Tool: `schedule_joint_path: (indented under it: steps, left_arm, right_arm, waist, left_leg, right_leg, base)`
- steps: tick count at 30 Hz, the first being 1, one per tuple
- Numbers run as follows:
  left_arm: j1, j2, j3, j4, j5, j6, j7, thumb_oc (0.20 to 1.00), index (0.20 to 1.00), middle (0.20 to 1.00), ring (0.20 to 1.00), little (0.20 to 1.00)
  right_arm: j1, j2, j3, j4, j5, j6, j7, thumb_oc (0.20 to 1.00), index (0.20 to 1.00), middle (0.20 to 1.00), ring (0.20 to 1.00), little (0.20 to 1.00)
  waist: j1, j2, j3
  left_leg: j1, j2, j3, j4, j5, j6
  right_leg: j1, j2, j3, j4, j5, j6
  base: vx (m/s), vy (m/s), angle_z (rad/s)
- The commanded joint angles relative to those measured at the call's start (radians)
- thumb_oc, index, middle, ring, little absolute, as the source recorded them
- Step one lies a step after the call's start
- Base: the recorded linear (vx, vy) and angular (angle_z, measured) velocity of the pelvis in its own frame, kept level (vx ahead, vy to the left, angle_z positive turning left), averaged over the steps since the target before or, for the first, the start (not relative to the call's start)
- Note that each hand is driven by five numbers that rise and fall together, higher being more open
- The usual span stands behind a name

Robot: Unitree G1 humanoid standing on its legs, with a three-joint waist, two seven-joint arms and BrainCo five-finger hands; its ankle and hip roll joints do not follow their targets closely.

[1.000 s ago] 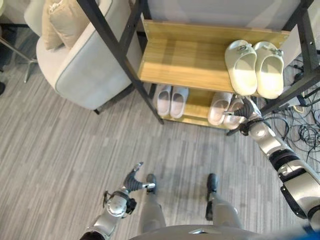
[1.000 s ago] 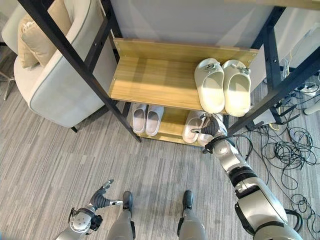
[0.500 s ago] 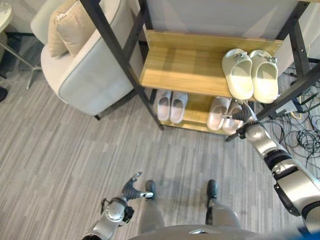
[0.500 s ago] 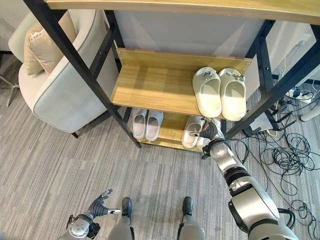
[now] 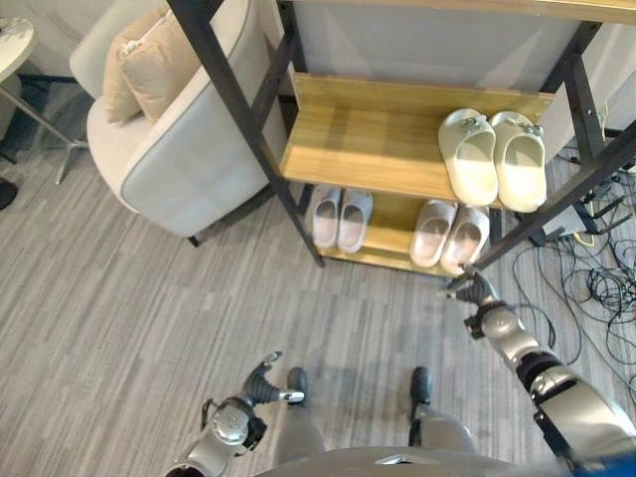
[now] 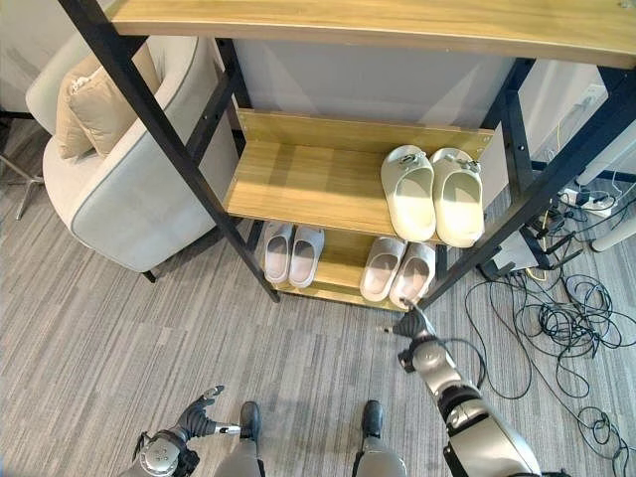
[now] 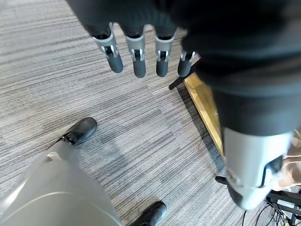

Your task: Arrange the slippers neatly on the shoe rack.

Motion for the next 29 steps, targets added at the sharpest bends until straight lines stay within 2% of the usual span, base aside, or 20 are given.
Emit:
schedule_joint_path:
  steps: [1,6,16,21,29]
  left_arm:
    - [-0.019,-0.005,0.003,0.048,0.021,-0.016,0.008,1.000,1.000,1.000,1.000,1.000]
    - [0.014,-0.036,0.072,0.072,-0.164,-0.032,-0.074,1.000,1.000,1.000,1.000,1.000]
    - [0.017,-0.097,0.170,0.355,-0.181,-0.026,-0.085,1.000,1.000,1.000,1.000,1.000]
    - [0.002,-0.107,0.271,0.594,-0.157,0.001,-0.099,1.000,1.000,1.000,1.000,1.000]
    - [0.038,-0.063,0.399,0.756,-0.128,0.048,-0.106,1.000,1.000,1.000,1.000,1.000]
  right_arm:
    - [0.060,0.024,-0.095,0.045,-0.008,-0.025,0.000,1.000,1.000,1.000,1.000,1.000]
    - [0.250,0.013,-0.220,0.137,0.004,-0.009,0.036,1.000,1.000,1.000,1.000,1.000]
    - [0.430,-0.008,-0.424,0.283,0.083,0.019,0.060,1.000,1.000,1.000,1.000,1.000]
    - [0.473,0.023,-0.430,0.328,0.080,0.034,0.097,1.000,1.000,1.000,1.000,1.000]
    - [0.508,0.065,-0.416,0.334,0.058,0.051,0.146,1.000,1.000,1.000,1.000,1.000]
  waist:
    - [-0.005,-0.039,-0.039]
    - [-0.024,-0.055,-0.073]
    - [-0.053,-0.073,-0.127]
    - [-0.058,-0.086,-0.150]
    - [-0.050,-0.096,-0.172]
  left_leg:
    - [-0.022,0.044,0.013,-0.017,0.081,-0.006]
    - [0.041,0.050,0.026,-0.017,0.061,-0.006]
    - [0.121,0.061,0.058,-0.017,0.042,-0.008]
    - [0.148,0.054,0.069,-0.017,0.031,-0.007]
    - [0.198,0.047,0.086,-0.017,0.022,-0.006]
  right_leg:
    - [-0.013,-0.075,0.040,0.049,-0.023,0.107]
    - [0.050,-0.077,0.033,0.034,-0.031,0.115]
    - [0.113,-0.060,0.056,-0.001,-0.031,0.116]
    - [0.133,-0.057,0.068,-0.015,-0.028,0.113]
    - [0.164,-0.059,0.077,-0.027,-0.024,0.111]
  base:
    - [0.06,0.006,0.13]
    - [0.08,0.013,0.05]
    - [0.03,0.010,-0.10]
    - [-0.01,0.017,-0.06]
    - [0.01,0.023,-0.10]
